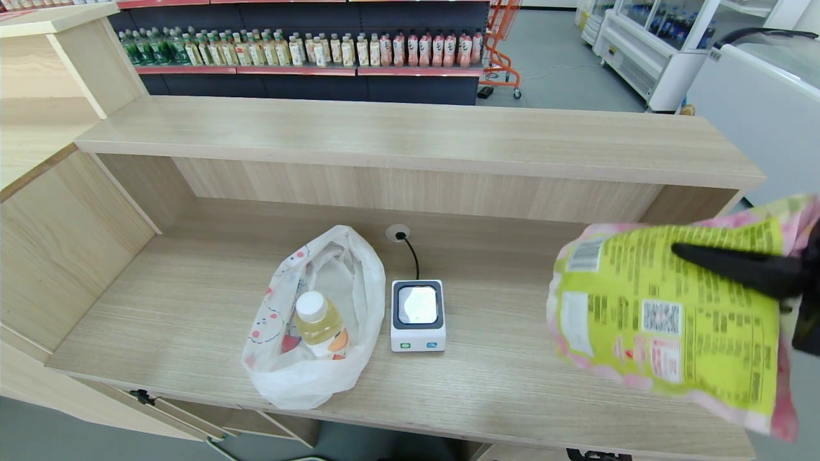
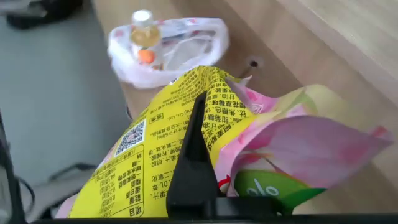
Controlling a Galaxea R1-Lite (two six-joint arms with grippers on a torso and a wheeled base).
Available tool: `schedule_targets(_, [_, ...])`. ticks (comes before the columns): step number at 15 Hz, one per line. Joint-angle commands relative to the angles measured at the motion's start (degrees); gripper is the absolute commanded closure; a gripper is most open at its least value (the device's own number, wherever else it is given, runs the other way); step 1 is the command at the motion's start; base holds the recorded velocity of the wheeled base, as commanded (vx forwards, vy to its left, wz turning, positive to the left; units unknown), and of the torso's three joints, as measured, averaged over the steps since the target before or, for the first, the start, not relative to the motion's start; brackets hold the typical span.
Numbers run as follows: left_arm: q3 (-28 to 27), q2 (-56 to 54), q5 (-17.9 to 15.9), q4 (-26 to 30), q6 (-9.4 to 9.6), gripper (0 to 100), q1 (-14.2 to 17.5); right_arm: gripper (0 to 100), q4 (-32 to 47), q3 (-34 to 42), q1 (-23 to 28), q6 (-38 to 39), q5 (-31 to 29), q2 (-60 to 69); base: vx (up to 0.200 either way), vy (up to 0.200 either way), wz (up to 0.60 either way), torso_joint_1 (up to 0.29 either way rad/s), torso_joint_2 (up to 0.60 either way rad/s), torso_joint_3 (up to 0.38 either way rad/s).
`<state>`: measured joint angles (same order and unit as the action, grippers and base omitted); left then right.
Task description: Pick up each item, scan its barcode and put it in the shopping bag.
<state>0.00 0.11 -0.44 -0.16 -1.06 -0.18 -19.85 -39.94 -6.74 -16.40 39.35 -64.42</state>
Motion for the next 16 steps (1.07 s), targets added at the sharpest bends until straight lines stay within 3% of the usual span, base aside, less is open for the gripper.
schedule_targets(1, [0.0,-0.02,0.0,-0.02,0.01,0,0.01,100,1.65,-6.21,-0.29,17.19,-12.81,-2.21,0.0,0.0,0.0,0.0,0.0,0.0])
schedule_targets(3, [0.0,-0.02,0.0,-0.02,-0.08,0,0.01,100,11.58,-7.7,-1.34,33.36,-16.24,-2.73,0.0,0.0,0.0,0.0,0.0,0.0])
schedule_targets(5, [0.0,-0.02,0.0,-0.02,0.01,0,0.01,100,18.7,-8.93,-6.27,49.0,-18.17,-2.65,0.0,0.0,0.0,0.0,0.0,0.0])
schedule_targets(10, [0.0,-0.02,0.0,-0.02,-0.08,0,0.01,100,24.24,-16.75,-14.26,84.86,-20.19,-3.0,0.0,0.0,0.0,0.0,0.0,0.0])
schedule_targets(16, [0.0,-0.02,0.0,-0.02,0.01,0,0.01,100,26.53,-17.98,-12.68,97.61,-20.81,-7.57,0.0,0.0,0.0,0.0,0.0,0.0])
